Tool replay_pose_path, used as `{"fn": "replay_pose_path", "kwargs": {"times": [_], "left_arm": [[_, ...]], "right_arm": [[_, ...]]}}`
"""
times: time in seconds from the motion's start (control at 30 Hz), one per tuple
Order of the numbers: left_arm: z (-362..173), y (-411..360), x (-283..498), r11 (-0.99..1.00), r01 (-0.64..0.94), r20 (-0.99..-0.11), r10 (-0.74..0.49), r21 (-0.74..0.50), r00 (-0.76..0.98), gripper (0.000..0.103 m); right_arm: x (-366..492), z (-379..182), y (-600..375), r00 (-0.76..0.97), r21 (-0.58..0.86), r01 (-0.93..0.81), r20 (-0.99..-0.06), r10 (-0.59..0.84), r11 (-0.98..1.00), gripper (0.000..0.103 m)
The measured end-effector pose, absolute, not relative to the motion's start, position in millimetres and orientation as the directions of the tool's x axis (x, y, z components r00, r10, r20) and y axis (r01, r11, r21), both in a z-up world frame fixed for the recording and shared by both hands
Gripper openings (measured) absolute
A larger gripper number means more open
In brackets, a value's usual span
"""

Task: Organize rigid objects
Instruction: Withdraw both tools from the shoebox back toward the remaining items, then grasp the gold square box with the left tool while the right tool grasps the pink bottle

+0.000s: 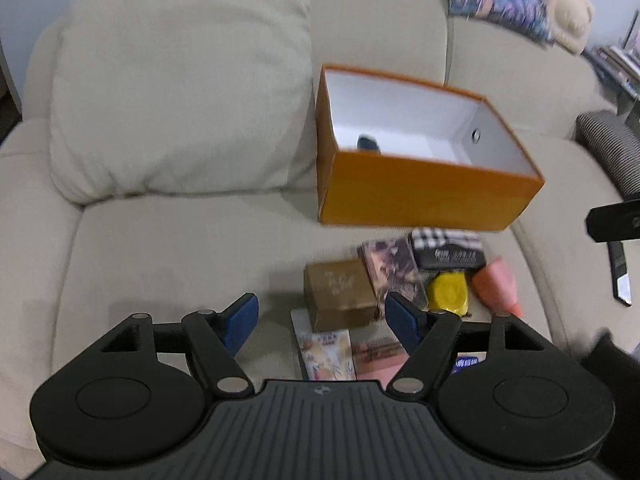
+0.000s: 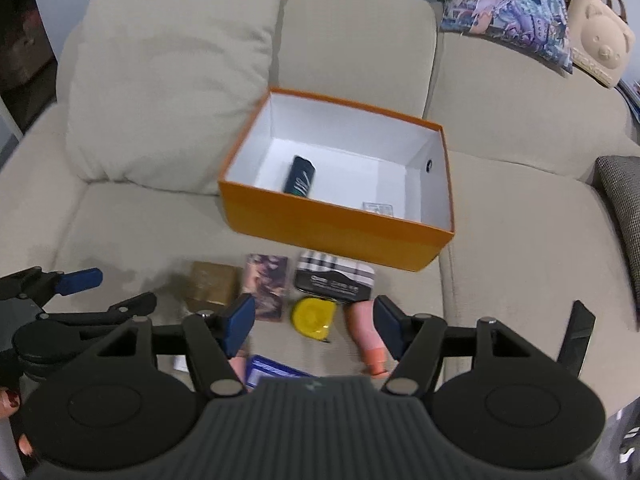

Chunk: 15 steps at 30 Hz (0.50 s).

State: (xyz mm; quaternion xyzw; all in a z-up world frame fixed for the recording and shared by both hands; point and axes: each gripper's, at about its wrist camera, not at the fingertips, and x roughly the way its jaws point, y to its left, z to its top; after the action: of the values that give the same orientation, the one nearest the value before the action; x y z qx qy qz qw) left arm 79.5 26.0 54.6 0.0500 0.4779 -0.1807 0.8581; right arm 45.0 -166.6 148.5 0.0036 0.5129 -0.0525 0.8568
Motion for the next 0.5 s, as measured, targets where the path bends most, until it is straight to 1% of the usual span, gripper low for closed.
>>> {"fn": "replay_pose_path", "kwargs": {"times": [0.1,0.17,0.37,0.5], "left_arm": [[38.2,20.6,83.2,0.930,0.358,-0.854,-0.248,-0.078,0.458,0.085],[27.7,17.1,87.3,0.933,0.354,-0.858,-0.238,-0.071,0.455,0.085],[0.3,1.8,108.9,0.934,0.346,-0.877,-0.234,-0.084,0.419,0.085],[-11.3,-19.5,124.8,0.929,0.367,-0.886,-0.214,-0.054,0.412,0.085]], "right_arm": [[49.5,132.3,-178.7,0.440,-0.068,0.061,-0.894,-0.088,0.996,0.071],[54.1,116.1,-190.0,0.417,-0.055,0.045,-0.906,-0.069,0.997,0.072],[77.3,52.9,-228.7,0.330,0.013,0.106,-0.944,-0.023,0.994,0.072],[89.2,14.7,-246.7,0.291,0.008,0.083,-0.956,-0.016,0.997,0.072]]}}
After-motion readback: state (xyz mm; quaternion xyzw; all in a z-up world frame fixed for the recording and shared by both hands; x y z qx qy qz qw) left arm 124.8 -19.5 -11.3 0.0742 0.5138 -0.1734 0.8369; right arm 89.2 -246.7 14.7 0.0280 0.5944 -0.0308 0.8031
